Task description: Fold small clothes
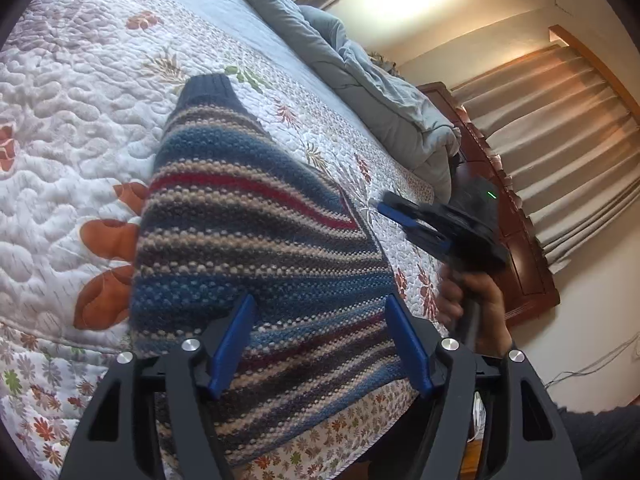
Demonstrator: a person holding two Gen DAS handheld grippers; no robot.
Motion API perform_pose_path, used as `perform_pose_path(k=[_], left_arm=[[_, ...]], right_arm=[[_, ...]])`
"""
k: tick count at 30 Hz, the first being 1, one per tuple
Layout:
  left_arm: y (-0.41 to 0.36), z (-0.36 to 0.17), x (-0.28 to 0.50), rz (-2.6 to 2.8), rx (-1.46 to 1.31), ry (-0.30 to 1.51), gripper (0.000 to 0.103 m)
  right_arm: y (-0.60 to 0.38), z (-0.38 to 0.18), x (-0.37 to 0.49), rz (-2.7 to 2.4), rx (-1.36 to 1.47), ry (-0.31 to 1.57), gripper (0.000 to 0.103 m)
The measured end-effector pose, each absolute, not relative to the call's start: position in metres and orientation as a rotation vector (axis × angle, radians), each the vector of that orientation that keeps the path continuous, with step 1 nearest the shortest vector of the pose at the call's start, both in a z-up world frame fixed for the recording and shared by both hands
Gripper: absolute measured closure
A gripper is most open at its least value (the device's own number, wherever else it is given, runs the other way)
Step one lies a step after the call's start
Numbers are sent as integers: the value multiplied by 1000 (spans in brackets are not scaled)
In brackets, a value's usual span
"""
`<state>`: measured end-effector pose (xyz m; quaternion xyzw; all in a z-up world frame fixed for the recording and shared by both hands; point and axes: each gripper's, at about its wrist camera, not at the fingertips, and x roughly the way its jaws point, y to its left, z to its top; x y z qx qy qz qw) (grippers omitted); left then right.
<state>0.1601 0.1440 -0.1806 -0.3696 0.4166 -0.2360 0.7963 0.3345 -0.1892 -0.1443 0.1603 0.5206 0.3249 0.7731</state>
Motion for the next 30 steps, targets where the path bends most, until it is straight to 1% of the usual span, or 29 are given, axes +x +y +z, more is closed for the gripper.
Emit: perform_pose_path(k=[2, 3, 5, 7, 9, 10, 11, 12, 13, 16, 18, 20, 21, 23, 24, 25, 26, 27, 28, 29, 30], left_arm=[[148, -185, 160, -501, -828, 895, 32], [149, -187, 162, -499, -842, 899, 32], [151, -193, 166, -495, -849, 902, 32], [151, -193, 167, -495, -859, 909, 32], [150, -193, 168, -504, -875, 922, 32], [151, -193, 168, -500, -876, 925, 31], [151, -193, 168, -495, -876, 928, 29], [152, -192, 168, -497, -882, 928, 27], [152, -192, 169, -502, -894, 928, 25], [155, -192, 169, -504, -924, 927, 23], [158, -190, 167, -497, -956, 919, 23], [163, -182, 159, -494, -1000, 894, 17], [166, -177, 153, -486, -1006, 882, 17], [170, -167, 138, -471, -1013, 861, 15], [173, -163, 129, -466, -1022, 851, 13], [176, -159, 115, -449, -1027, 845, 9], [178, -155, 101, -424, -1022, 848, 8], [178, -152, 93, -413, -1015, 853, 5], [176, -148, 79, -397, -991, 864, 4], [172, -142, 64, -370, -947, 873, 4], [167, -135, 50, -327, -886, 883, 4]], right_arm=[[-185, -136, 296, 801, 340, 1148, 79], [-183, -141, 281, 806, 317, 1169, 79], [-182, -160, 268, 786, 302, 1215, 83], [-188, -184, 267, 716, 291, 1234, 102], [-201, -197, 269, 700, 343, 1231, 102], [-205, -194, 267, 703, 366, 1225, 102], [-208, -186, 262, 707, 373, 1205, 99], [-209, -174, 251, 722, 368, 1178, 93], [-210, -163, 240, 743, 360, 1159, 93], [-209, -147, 203, 797, 326, 1138, 93], [-207, -157, 191, 803, 317, 1178, 93], [-203, -182, 186, 727, 247, 1233, 95], [-205, -191, 186, 703, 239, 1244, 97], [-211, -188, 182, 697, 288, 1222, 97], [-212, -181, 178, 705, 305, 1205, 92], [-213, -174, 173, 709, 308, 1187, 80], [-214, -163, 165, 709, 306, 1159, 72], [-217, -155, 158, 703, 307, 1137, 52], [-220, -148, 149, 694, 312, 1117, 36], [-222, -142, 141, 685, 313, 1102, 32], [-223, -136, 128, 676, 304, 1090, 25]])
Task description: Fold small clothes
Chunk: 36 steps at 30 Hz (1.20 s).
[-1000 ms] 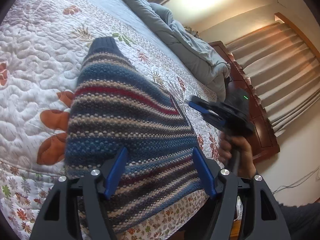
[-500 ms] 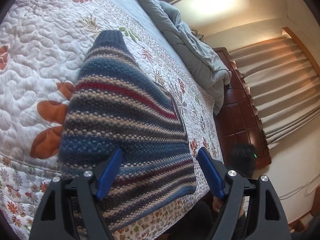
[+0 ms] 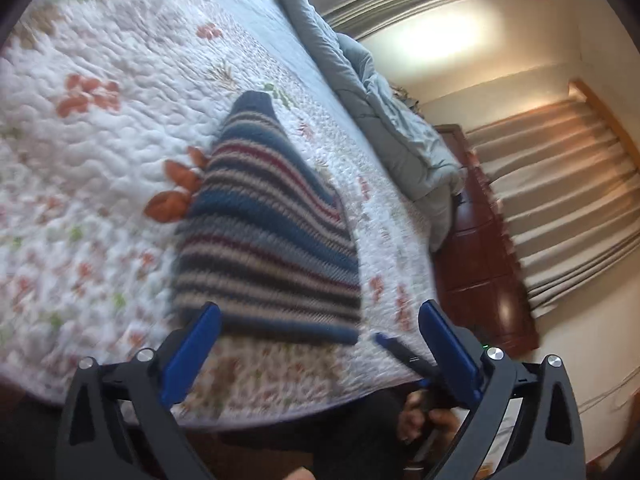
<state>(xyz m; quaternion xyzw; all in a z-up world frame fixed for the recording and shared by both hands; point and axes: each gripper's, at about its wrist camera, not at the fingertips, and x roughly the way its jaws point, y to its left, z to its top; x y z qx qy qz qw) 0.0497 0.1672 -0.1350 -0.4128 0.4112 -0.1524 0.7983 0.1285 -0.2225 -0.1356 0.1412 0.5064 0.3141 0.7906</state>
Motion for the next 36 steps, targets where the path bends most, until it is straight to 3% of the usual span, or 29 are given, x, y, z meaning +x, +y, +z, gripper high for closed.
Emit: perform_pose_path(k=[2, 8, 19, 24, 36], left_arm=[[153, -118, 25, -222, -730, 896, 4], [95, -77, -46, 34, -317, 829, 4], [58, -14, -95, 121, -236, 770, 4], [53, 3, -100, 104, -230, 747, 4], [36, -11, -105, 95, -221, 788, 4]], right_arm=[[-223, -129, 112, 642, 281, 1076, 12], [-214, -111, 54, 517, 139, 1027, 6], [-192, -14, -19, 400, -39, 782, 3], [-186, 14, -31, 400, -74, 754, 3], [-191, 2, -40, 370, -75, 782, 3]])
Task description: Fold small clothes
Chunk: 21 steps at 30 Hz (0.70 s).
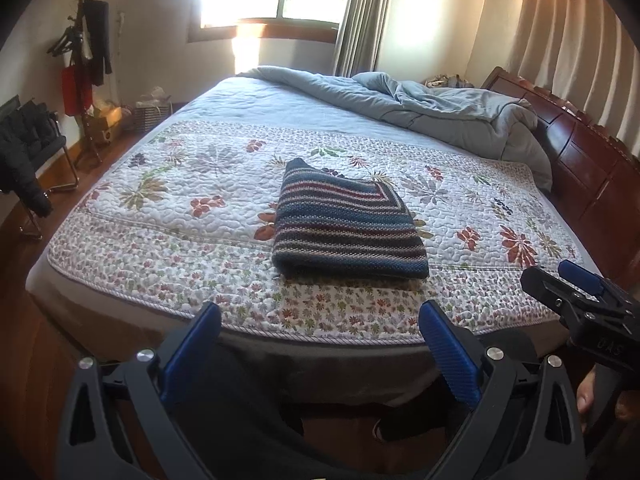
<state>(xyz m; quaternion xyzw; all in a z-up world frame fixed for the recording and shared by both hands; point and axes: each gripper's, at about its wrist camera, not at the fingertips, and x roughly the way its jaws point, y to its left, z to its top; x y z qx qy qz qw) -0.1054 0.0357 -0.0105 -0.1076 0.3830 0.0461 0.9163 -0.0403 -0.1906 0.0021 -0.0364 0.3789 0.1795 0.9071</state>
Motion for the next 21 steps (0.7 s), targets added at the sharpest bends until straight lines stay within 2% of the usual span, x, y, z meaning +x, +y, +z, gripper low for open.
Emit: perform_pose_path(k=[21], left_arm=[[36, -23, -98, 174, -218, 798, 4]], right_arm=[[-189, -15, -30, 379, -86, 778, 3]])
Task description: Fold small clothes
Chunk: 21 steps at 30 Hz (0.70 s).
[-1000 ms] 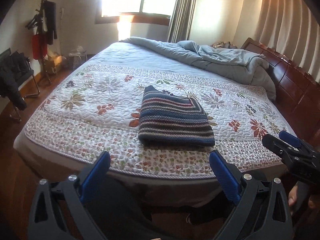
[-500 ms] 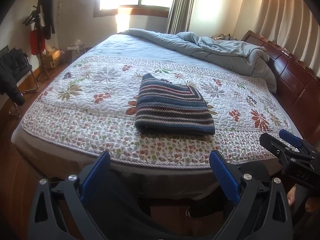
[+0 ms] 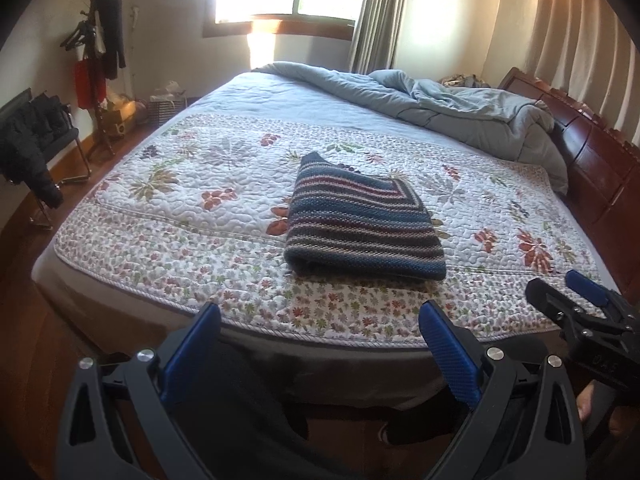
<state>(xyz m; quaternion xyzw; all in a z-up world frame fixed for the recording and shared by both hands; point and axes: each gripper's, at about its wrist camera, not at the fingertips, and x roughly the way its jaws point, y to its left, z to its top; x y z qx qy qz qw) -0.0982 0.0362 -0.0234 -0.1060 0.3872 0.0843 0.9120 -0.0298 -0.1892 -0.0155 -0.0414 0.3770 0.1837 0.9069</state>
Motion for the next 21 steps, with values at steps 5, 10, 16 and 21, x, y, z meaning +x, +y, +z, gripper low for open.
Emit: perform_pose_path(k=[5, 10, 16, 21], left_arm=[[37, -24, -97, 197, -204, 799, 4], [37, -24, -97, 205, -186, 799, 4], [33, -23, -95, 224, -147, 783, 4], [34, -23, -94, 216, -152, 786, 4]], right_arm=[[-191, -18, -27, 377, -78, 784, 3], [-189, -22, -25, 378, -80, 796, 3], [-188, -25, -22, 377, -78, 797, 3], [-189, -27, -20, 372, -77, 801, 3]])
